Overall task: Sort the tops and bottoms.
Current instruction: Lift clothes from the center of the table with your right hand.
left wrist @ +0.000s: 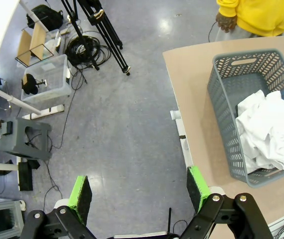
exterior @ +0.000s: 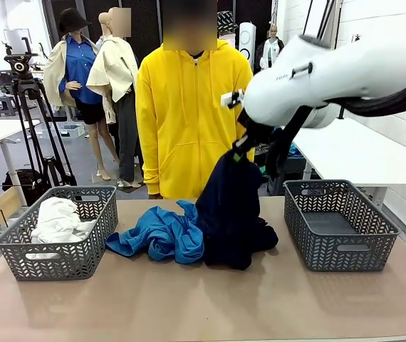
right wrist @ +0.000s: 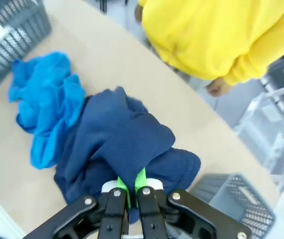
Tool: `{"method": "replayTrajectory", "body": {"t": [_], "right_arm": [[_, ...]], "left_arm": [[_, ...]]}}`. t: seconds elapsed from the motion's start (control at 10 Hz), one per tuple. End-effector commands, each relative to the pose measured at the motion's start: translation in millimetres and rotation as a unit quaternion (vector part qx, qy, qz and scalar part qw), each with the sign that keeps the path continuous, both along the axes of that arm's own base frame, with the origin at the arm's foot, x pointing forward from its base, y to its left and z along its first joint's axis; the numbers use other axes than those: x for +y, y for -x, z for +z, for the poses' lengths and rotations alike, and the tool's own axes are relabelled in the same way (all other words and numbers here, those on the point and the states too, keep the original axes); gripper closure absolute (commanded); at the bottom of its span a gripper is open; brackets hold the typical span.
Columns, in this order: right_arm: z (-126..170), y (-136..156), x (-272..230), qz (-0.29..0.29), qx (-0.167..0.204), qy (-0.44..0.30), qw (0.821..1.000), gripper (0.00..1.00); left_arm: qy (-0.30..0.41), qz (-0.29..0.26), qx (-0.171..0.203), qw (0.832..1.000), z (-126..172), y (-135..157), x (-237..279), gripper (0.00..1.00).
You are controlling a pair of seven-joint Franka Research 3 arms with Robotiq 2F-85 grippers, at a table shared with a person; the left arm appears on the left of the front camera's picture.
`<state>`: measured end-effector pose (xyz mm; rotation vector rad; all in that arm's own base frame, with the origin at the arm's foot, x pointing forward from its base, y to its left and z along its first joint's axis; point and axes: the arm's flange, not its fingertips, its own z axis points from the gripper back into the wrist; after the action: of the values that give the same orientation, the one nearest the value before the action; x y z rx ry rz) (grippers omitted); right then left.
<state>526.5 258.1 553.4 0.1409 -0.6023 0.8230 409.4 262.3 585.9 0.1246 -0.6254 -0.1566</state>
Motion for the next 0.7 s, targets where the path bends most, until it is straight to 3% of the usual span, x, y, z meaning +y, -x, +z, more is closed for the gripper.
{"method": "replayTrajectory", "body": {"t": [0.0, 0.3, 0.6], "right_arm": [[48.9, 4.2, 1.9, -0.009, -0.043, 0.025, 0.999, 1.00], [155.6, 17.5, -2.3, -0.029, -0.114, 0.031, 0.993, 1.00], [242.9, 26.6, 2.8, -0.070, -0.167, 0.050, 0.982, 1.00]], "left_arm": [[-0.005, -0.004, 0.001, 1.000, -0.9, 3.4, 2.1, 0.00], [-0.005, -0.004, 0.001, 1.000, -0.9, 3.4, 2.1, 0.00], [-0.005, -0.004, 0.001, 1.000, -0.9, 3.4, 2.1, 0.00]]}}
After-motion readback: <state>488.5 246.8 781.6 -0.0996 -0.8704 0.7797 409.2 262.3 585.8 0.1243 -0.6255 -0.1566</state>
